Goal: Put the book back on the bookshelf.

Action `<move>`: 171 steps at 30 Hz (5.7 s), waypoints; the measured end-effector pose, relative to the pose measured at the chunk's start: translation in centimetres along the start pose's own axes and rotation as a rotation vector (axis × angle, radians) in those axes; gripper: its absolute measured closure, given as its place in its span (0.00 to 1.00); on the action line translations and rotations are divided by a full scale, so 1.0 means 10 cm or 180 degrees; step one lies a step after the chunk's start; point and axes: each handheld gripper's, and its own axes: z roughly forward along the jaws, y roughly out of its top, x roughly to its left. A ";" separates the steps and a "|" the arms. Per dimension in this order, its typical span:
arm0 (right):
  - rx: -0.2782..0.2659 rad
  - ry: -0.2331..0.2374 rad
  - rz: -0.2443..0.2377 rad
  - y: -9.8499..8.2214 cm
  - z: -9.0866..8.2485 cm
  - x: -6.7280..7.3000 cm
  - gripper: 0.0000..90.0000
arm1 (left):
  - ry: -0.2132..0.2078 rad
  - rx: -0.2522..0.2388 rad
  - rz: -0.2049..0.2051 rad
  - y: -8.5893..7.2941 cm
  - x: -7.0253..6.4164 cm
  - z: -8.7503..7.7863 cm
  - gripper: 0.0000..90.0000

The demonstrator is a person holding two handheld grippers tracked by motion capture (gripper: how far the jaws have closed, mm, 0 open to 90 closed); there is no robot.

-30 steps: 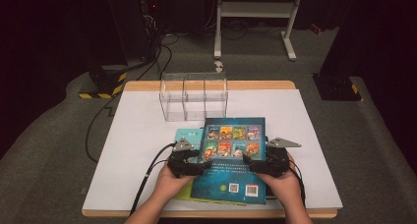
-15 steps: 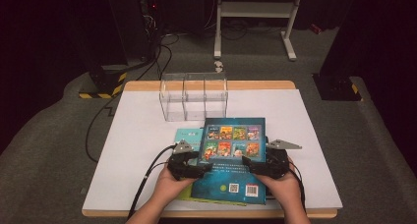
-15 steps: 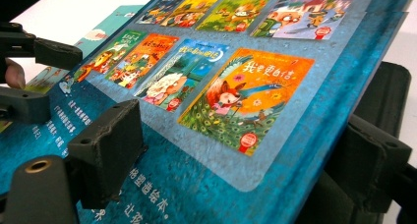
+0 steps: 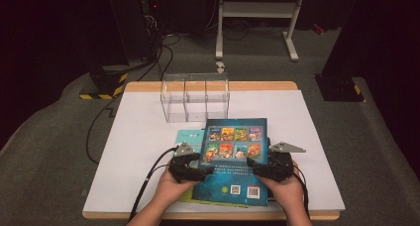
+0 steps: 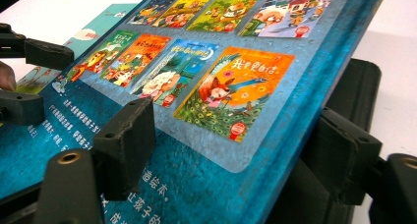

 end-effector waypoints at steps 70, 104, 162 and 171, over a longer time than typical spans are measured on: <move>-0.0380 0.0056 -0.0300 0.01 -0.22 0.10 0.46 | -0.0121 -0.0037 -0.0197 0.03 0.09 -0.04 0.18; -0.0750 0.0127 -0.0660 0.01 -0.35 0.21 0.50 | -0.0375 -0.0051 -0.0639 0.10 0.17 -0.05 0.13; -0.0785 -0.0054 -0.0733 0.63 -0.12 0.54 0.53 | -0.0354 -0.0746 -0.0500 0.57 0.32 -0.46 0.38; -0.0900 -0.0118 -0.0762 0.74 -0.08 0.70 0.54 | -0.0290 -0.0937 -0.0397 0.64 0.37 -0.60 0.42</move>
